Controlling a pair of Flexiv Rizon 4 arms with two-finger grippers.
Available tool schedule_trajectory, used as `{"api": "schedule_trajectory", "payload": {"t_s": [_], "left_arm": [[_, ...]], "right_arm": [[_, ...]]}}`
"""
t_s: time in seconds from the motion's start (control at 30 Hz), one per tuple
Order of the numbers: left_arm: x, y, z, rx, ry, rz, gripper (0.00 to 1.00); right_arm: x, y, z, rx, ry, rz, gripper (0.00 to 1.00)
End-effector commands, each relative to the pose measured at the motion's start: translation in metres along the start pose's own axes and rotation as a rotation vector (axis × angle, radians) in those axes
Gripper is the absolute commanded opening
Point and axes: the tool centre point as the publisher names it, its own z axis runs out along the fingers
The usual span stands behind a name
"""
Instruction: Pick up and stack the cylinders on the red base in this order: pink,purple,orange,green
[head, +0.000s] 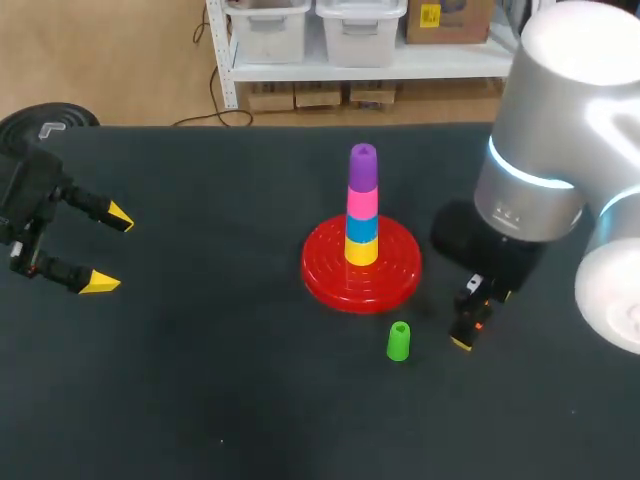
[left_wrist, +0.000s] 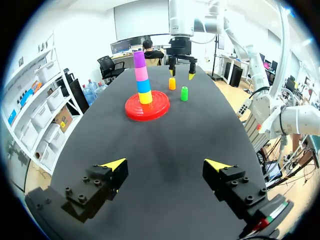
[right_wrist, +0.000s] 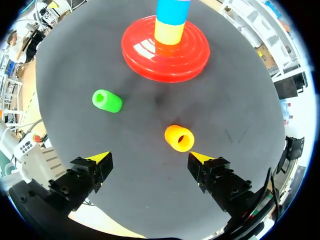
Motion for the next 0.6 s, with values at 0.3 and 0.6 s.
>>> {"api": "schedule_trajectory", "payload": {"t_s": [0.3, 0.6], "left_arm": [[0.001, 0.000, 0.000, -0.003, -0.003, 0.003, 1.00], [0.001, 0.000, 0.000, -0.003, -0.003, 0.003, 1.00]], "right_arm": [[-0.011, -0.013, 0.008, 0.021, 0.030, -0.007, 1.00], [-0.008, -0.016, 0.016, 0.037, 0.051, 0.007, 1.00]]}}
